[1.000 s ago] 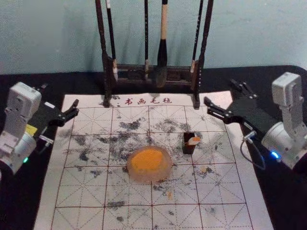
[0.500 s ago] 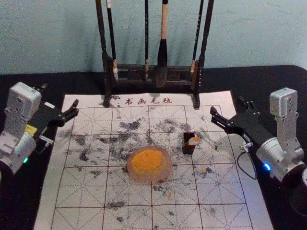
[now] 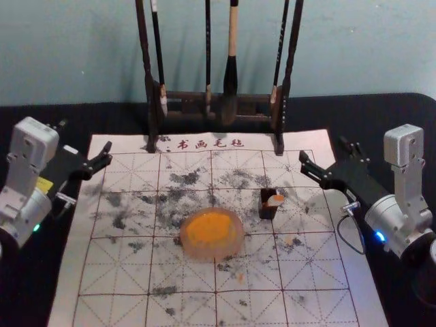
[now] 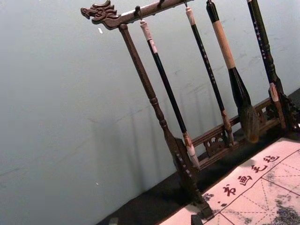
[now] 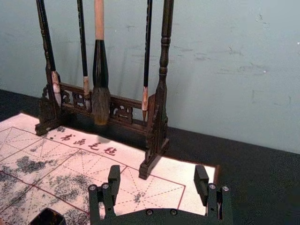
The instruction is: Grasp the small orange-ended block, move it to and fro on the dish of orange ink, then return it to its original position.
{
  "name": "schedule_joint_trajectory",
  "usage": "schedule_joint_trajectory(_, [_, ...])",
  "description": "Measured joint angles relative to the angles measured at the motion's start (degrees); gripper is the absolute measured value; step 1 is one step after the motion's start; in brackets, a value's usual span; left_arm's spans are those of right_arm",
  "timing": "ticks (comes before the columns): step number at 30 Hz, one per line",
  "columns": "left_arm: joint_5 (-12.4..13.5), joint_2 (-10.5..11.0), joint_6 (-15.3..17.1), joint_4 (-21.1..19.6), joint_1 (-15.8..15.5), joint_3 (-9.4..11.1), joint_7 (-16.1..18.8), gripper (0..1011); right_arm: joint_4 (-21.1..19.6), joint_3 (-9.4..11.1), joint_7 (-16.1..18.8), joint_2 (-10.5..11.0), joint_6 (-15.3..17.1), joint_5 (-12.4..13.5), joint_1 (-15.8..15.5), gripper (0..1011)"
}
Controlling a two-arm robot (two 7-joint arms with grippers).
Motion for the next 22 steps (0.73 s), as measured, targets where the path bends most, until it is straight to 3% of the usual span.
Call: schedule_joint_trajectory(22, [0.0, 0.0, 0.0, 0.0, 0.0, 0.0, 0.0, 1001, -0.2, 0.0, 0.1, 0.1, -0.1, 0.0, 0.0, 1002])
